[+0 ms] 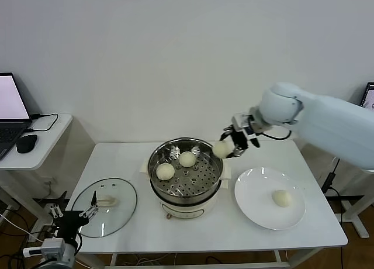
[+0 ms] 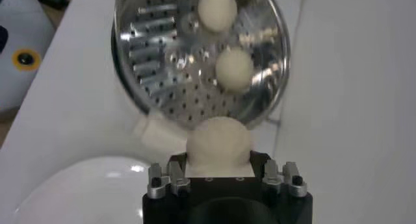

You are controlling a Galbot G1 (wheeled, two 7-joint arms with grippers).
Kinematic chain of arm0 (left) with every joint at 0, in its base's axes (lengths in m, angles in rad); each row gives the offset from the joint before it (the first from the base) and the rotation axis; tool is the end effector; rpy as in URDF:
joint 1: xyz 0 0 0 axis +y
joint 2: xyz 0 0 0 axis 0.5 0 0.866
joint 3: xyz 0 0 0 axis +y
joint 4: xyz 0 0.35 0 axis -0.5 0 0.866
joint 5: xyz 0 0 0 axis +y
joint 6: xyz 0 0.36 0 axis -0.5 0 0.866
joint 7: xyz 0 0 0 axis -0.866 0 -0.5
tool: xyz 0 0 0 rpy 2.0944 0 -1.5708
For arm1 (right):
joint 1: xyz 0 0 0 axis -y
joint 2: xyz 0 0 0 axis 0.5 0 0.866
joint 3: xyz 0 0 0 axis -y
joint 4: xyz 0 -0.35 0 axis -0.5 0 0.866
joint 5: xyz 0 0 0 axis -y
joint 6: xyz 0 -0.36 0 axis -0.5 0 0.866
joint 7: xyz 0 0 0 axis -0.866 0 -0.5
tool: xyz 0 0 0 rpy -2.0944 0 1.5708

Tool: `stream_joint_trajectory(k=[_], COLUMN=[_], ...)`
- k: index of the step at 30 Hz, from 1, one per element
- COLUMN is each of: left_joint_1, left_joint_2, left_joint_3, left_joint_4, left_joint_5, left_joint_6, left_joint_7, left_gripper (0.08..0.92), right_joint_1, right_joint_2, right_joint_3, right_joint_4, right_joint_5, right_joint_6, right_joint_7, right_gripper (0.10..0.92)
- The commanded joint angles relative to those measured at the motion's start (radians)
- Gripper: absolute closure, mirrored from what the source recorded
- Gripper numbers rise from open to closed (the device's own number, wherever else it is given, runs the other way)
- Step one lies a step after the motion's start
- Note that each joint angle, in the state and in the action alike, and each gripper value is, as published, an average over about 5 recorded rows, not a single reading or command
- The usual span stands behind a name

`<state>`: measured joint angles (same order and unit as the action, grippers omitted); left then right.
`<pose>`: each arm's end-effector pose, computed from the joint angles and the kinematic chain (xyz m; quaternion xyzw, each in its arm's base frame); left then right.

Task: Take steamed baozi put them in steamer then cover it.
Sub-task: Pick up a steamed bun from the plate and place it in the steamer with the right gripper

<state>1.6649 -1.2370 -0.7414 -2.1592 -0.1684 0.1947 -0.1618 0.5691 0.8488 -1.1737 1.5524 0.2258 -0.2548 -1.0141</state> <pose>0.1684 0.1103 -0.2677 0.0853 -0.9854 -0.1208 0.0839 0.5052 0.0323 -0.0225 0.5734 -0.5000 0.6196 0.1933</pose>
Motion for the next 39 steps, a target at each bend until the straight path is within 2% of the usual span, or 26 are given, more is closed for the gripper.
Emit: stream_joint_trajectory(k=[1, 16, 25, 39], left_joint_1=[-0.002, -0.001, 0.002, 0.005], left_joint_2=[0.001, -0.008, -0.016, -0.027], left_joint_3=[-0.011, -0.026, -0.031, -0.030], left_joint_4=[-0.002, -0.007, -0.009, -0.016], left_joint_5=[0.000, -0.002, -0.006, -0.007], left_joint_6=[0.002, 0.002, -0.002, -0.005], left_joint_7=[0.000, -0.001, -0.002, -0.003], left_gripper=[0.177, 0.177, 0.177, 0.177], right_joint_1=[0.016, -0.050, -0.041, -0.021], right_joint_2=[0.193, 0.343, 0.380, 0.351], right_joint_3=[-0.122, -0.144, -0.166, -0.199], right_joint_4=[-0.050, -0.175, -0.166, -0.103], right_joint_5=[-0.004, -0.207, -0.220, -0.245], right_joint_6=[0.155, 0.447, 0.523, 0.570], right_joint_7=[0.022, 0.048, 0.029, -0.013], right_gripper=[0.414, 0.406, 0.399, 0.397])
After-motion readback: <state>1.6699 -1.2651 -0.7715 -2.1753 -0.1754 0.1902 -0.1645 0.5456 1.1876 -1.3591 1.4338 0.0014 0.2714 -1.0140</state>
